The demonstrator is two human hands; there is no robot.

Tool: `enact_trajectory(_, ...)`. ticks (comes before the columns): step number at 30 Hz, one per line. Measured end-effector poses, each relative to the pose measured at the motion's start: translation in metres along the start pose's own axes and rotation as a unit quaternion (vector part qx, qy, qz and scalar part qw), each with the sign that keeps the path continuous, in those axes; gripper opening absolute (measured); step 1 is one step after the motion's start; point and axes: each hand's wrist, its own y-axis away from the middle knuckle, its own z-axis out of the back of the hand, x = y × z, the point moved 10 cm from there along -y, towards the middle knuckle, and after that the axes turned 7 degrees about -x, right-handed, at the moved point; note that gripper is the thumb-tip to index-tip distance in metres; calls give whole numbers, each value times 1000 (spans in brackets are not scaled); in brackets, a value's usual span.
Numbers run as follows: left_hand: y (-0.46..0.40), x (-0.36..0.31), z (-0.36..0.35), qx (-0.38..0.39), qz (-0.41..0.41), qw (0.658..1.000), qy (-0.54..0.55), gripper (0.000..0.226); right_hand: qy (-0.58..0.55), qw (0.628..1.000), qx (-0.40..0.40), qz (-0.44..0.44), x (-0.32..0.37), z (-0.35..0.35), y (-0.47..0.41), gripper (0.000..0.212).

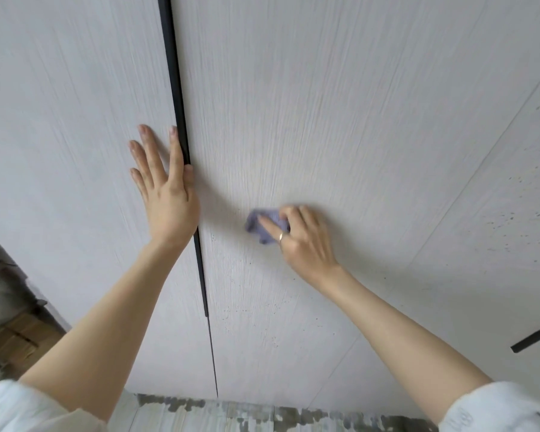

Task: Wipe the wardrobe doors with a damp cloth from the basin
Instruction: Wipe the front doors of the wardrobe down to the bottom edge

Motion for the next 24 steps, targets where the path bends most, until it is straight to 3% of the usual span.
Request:
enact_trajectory(4,0,1,-1,4,-6,1000,-2,52,-16,991,-76,-108,-8,2,-31,42)
enact_trajectory(6,1,1,-2,15,-12,1000,-4,53,2,1000,-29,-12,24,-14,-8,27)
enact_trajectory(8,2,1,-3,25,-17,1000,-6,52,44,989,73,124,59,-37,31,19)
enact_trajectory(10,2,1,-3,34,-23,999,-9,52,60,973,153,162,69,-53,50,22)
enact_trajectory(11,2,1,-2,36,-27,999,-13,52,60,973,154,164,70,-56,46,24)
enact_trajectory(13,3,2,-1,45,-32,998,-16,52,48,986,98,129,65,-46,18,17)
enact_trajectory(16,3,4,0,55,-37,998,-23,53,8,1000,-17,23,49,-22,-36,31)
enact_trajectory(20,5,5,1,70,-50,996,-36,53,13,998,-47,-42,48,-25,-58,36)
enact_trajectory(22,7,5,3,73,-59,995,-47,53,37,999,-4,26,71,-41,-33,29)
enact_trajectory(24,9,7,4,79,-60,994,-55,53,58,985,102,130,99,-68,12,19)
